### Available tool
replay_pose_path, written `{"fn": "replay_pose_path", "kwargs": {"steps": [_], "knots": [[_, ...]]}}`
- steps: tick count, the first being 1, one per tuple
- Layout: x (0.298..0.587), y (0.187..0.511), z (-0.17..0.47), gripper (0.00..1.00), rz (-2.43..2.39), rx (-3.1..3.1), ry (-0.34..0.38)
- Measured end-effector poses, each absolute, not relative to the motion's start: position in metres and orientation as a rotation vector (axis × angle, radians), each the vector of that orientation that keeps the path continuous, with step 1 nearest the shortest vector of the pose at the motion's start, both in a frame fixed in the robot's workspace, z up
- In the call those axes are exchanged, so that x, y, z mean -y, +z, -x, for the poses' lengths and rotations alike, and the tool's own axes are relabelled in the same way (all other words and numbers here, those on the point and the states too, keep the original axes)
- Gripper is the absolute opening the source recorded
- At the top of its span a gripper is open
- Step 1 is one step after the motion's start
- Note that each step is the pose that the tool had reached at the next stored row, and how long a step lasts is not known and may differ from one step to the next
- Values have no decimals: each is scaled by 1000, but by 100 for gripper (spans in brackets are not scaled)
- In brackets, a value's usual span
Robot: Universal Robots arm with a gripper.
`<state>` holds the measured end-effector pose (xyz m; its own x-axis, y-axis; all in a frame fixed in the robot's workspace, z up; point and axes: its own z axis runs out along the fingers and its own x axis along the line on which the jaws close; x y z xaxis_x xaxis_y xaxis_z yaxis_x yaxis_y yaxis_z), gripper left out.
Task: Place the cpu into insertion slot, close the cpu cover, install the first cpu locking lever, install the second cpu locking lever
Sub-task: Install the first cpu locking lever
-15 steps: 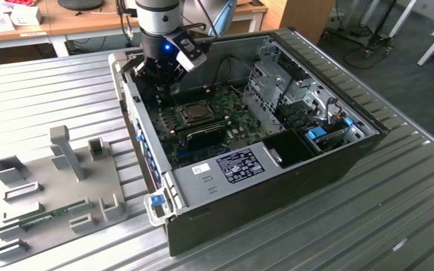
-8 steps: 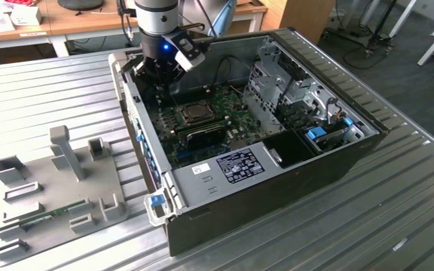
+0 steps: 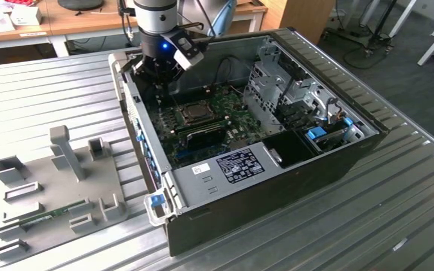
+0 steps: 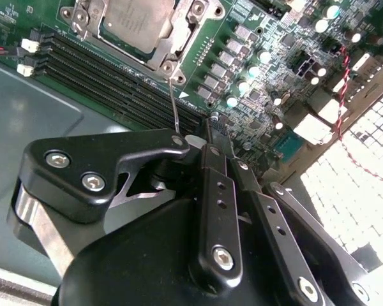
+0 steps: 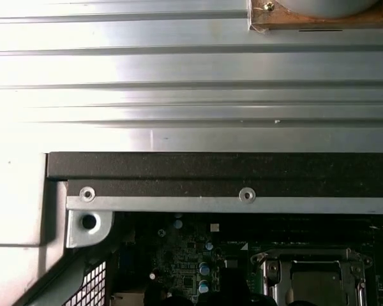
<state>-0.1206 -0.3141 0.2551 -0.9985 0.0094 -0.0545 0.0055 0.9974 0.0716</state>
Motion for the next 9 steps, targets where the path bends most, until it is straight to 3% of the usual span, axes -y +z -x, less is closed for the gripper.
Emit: {"fn": "replay_pose_path", "kwargs": {"steps": [9], "knots": [[314, 254, 119, 10, -12, -3085, 112]]}}
